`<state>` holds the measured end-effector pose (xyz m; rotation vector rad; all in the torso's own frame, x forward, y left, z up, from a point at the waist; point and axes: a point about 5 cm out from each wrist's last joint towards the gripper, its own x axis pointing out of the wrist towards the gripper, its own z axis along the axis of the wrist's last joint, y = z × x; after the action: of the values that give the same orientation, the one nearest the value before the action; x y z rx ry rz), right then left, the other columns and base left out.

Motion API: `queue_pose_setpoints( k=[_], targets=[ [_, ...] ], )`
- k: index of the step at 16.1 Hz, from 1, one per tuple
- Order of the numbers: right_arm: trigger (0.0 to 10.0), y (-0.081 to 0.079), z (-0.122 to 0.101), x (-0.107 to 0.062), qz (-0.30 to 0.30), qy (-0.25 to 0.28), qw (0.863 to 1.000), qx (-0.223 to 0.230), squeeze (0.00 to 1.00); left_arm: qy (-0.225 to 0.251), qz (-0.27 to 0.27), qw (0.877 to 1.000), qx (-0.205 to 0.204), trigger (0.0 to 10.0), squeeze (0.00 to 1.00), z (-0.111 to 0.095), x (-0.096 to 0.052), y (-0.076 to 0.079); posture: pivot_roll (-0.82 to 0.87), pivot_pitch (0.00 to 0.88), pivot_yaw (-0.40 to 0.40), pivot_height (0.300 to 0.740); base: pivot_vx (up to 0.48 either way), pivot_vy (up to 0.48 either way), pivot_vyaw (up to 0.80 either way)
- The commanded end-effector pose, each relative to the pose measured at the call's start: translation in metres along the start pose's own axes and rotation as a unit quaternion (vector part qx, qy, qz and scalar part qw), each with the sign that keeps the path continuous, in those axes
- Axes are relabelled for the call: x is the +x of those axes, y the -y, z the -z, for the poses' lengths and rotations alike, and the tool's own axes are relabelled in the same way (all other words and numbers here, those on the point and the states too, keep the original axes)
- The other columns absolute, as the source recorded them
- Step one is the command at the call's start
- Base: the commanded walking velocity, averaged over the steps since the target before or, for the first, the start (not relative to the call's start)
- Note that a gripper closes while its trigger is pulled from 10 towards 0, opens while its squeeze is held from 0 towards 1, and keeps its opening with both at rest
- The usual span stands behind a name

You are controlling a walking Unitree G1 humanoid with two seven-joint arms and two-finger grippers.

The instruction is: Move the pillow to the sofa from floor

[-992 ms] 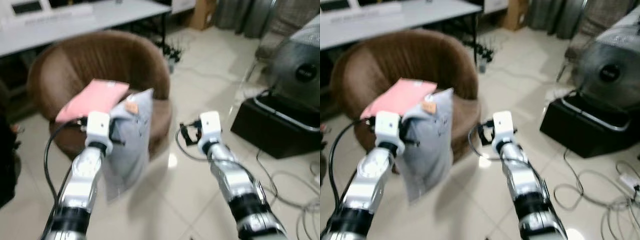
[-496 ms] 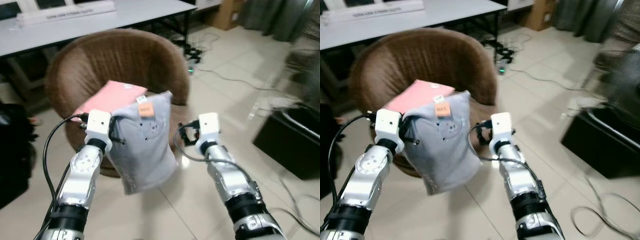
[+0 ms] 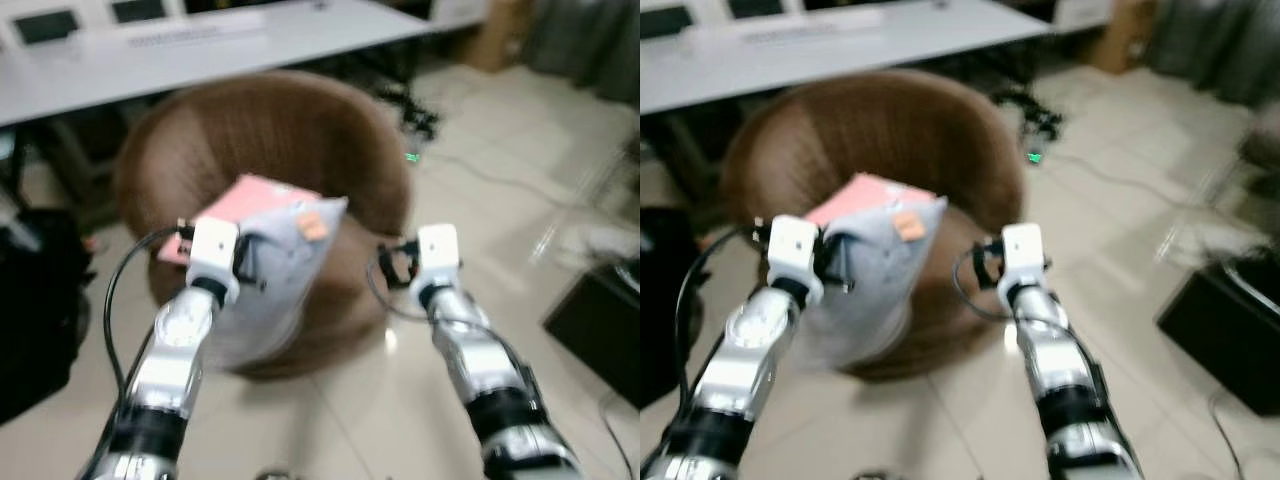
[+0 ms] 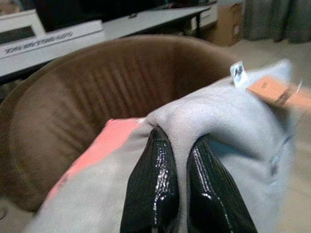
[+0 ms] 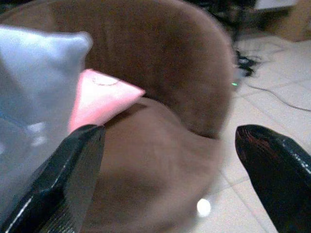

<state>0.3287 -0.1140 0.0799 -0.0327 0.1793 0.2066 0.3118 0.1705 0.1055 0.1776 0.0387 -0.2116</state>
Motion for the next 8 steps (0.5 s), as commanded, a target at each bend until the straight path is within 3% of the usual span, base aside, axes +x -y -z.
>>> queue_pose_setpoints(
  k=[1,5,8],
  targets=[
    [10.0,0.001,-0.003,0.000,-0.009,0.005,1.000,-0.011,0.00,0.037,0.031,0.999,0.004,10.0,0.00,-0.017,0.007,0.008,0.07,0.000,0.058,0.740,0.480,0.000,0.00],
    [10.0,-0.004,0.000,-0.006,-0.098,0.003,0.995,-0.028,0.00,0.044,0.099,0.994,0.001,10.0,0.00,-0.023,0.014,0.023,0.06,0.000,0.059,0.740,0.480,0.000,0.00],
    [10.0,0.001,0.003,-0.014,-0.152,-0.003,0.987,-0.061,0.00,0.058,0.152,0.987,-0.011,10.0,0.00,-0.038,0.032,0.037,0.06,0.000,0.054,0.740,0.480,0.000,0.00]
  ],
)
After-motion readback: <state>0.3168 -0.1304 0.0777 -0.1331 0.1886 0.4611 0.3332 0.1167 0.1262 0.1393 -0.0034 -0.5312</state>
